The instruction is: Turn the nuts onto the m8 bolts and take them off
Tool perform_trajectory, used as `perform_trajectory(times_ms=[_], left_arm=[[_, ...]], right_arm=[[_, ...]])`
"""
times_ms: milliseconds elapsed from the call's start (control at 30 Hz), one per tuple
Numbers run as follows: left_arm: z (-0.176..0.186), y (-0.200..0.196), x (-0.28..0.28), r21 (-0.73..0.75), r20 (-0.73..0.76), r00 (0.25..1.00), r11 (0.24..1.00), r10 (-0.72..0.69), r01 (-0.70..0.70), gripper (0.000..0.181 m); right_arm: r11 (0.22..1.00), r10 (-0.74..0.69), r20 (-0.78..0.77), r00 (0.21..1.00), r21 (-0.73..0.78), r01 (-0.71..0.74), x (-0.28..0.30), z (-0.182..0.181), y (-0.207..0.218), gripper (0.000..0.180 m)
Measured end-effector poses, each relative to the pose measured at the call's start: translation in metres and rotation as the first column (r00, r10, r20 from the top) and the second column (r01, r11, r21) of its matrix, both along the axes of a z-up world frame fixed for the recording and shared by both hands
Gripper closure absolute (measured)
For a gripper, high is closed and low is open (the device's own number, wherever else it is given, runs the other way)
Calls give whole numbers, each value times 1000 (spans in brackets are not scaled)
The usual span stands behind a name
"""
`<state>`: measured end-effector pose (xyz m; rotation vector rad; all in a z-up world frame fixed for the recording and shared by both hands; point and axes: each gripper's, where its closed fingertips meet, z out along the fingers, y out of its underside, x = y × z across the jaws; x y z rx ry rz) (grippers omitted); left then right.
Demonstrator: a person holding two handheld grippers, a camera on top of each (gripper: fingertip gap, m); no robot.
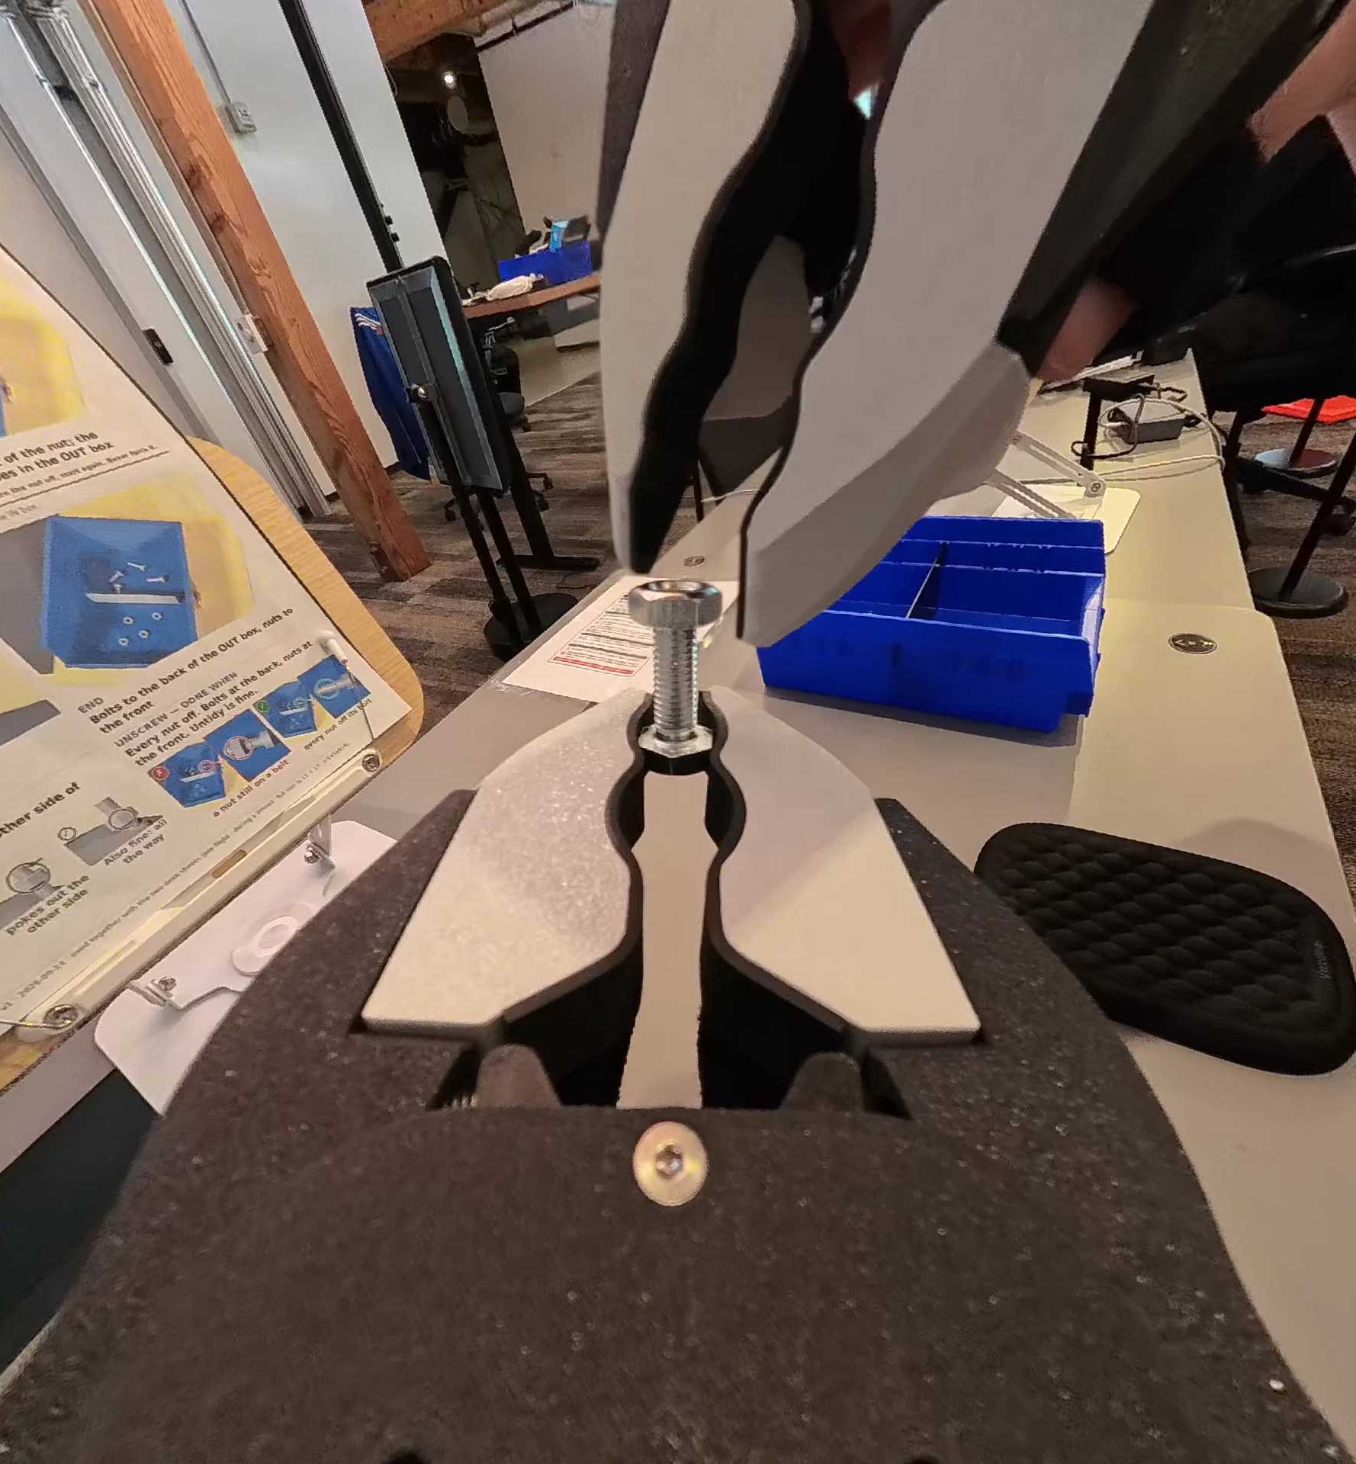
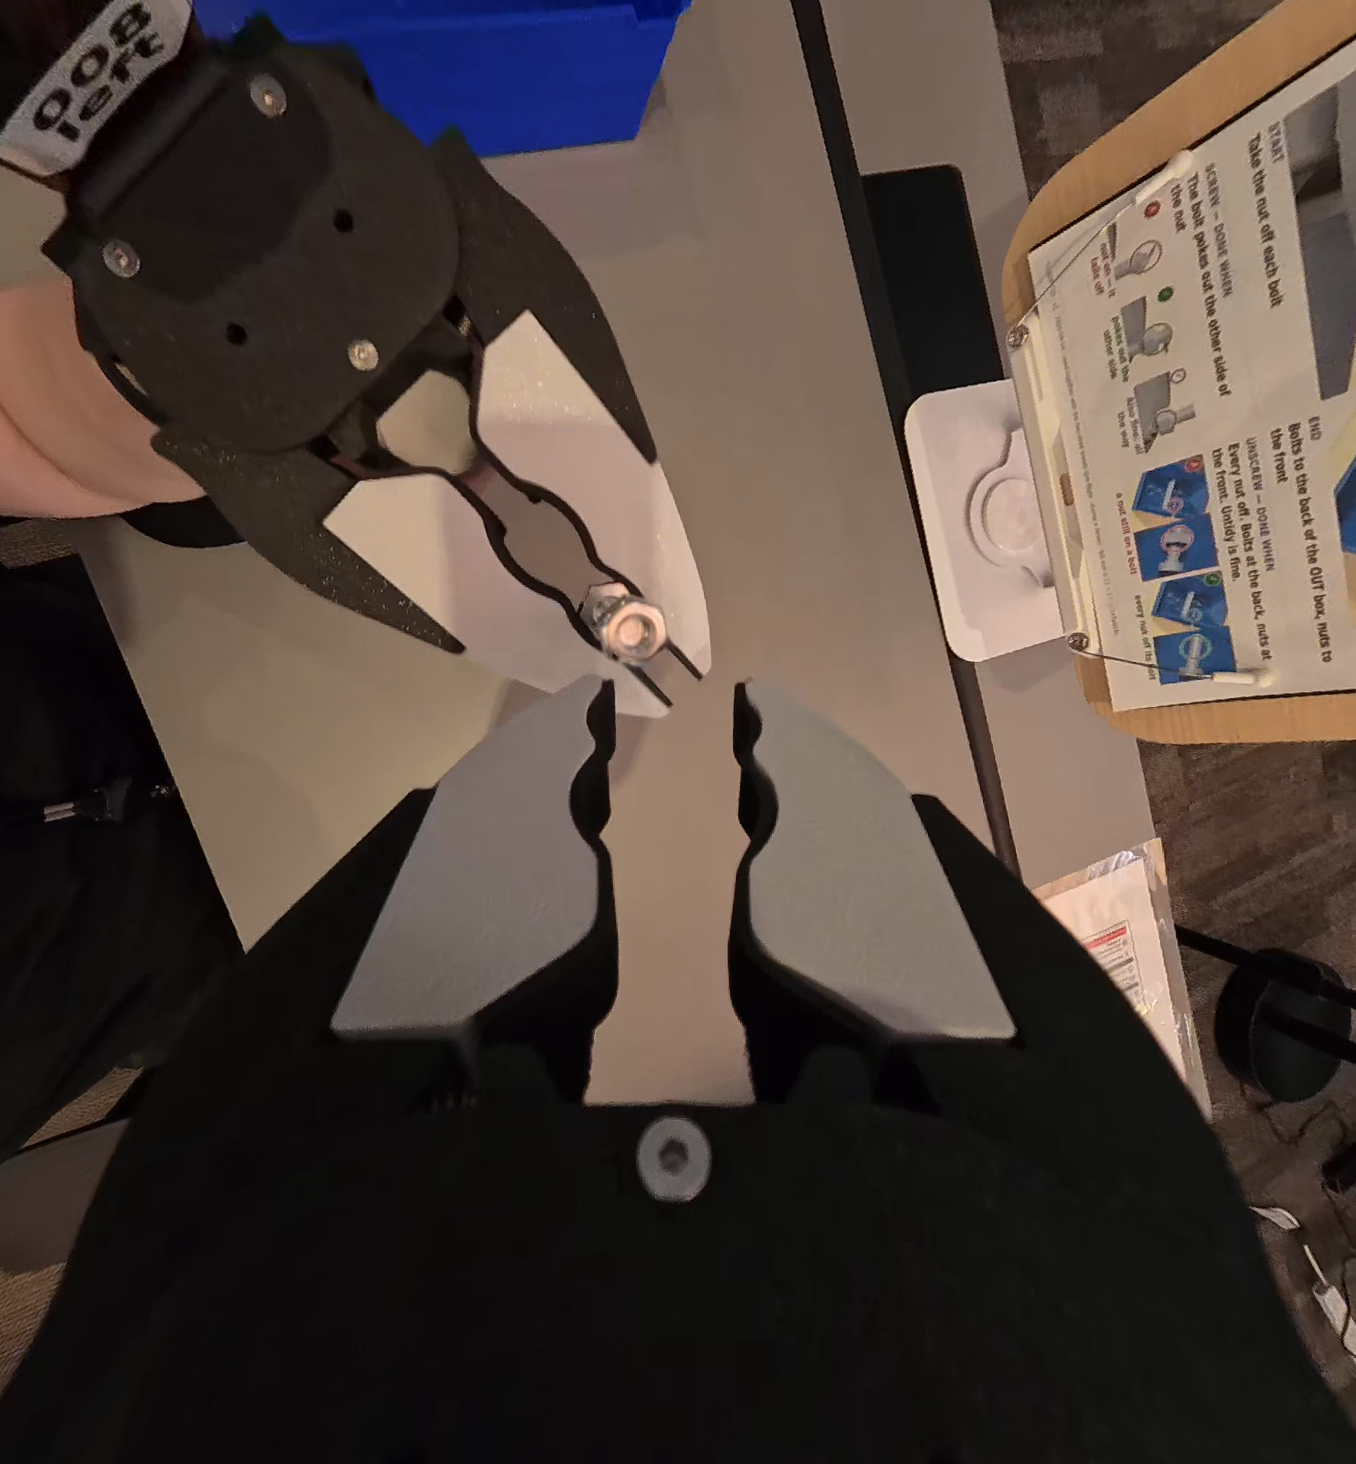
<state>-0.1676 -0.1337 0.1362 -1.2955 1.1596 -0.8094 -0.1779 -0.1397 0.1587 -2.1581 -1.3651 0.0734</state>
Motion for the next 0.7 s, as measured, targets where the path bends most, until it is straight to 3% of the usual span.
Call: perform_trajectory(times_ms=[233, 700], left_arm=[[-1, -2, 1, 6, -7, 1000, 1000, -1, 1, 171], [1, -5, 0, 10, -6, 1000, 1000, -15, 15, 171]], right_arm=[[999, 15, -98, 995, -45, -19, -11, 8, -7, 151], [995, 49, -84, 995, -84, -57, -16, 1, -10, 165]])
